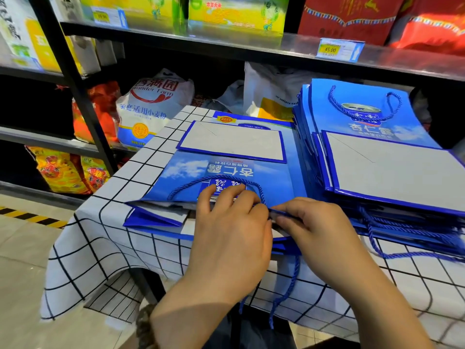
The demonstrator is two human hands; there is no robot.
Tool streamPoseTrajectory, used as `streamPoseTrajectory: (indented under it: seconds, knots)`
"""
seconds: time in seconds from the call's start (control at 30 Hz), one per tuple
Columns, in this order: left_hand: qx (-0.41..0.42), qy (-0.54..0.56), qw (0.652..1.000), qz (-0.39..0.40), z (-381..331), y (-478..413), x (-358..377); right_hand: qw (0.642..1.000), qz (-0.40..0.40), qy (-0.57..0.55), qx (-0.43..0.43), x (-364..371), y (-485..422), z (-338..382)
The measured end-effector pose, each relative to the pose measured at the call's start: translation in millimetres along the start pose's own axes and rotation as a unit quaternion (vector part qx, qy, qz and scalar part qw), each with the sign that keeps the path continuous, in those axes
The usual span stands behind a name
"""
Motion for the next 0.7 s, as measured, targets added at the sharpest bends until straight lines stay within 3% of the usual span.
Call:
streamPoseTrajectory:
  seconds: [0.23,0.33,0.47,0.57,0.7]
  knots:
    - [0.070,0.077,0.995,0.005,5,8,-2,0.998,-0.063,-0.003,0.017,-7,7,-6]
    - [0.021,0.100,0.994,0.027,13,8,-2,0.998,-0.044,0.032,0.013,-2,9,-4]
    - [-0.124,0.154,0.977,0.083,22,-5,-8,0.997,-0.075,0.004,0.024,0,13,-7]
    - [-0.109,0.102,0.980,0.134,13,-19,3,0.996,-0.080,0.015,0.023,3,17,-9]
    - [-0.096,0.139,0.959,0.226,5,-31,22,0.996,-0.087,0.005,0.024,6,20,-13]
Point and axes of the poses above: each hand's wrist, its own y-axis away from the middle knuckle, its own x-axis out of the palm, z = x × y, the point moved 6 cm from there along -y, towards the middle knuckle, and after that the axes turned 10 degrees about -y, right-handed, at the moved point
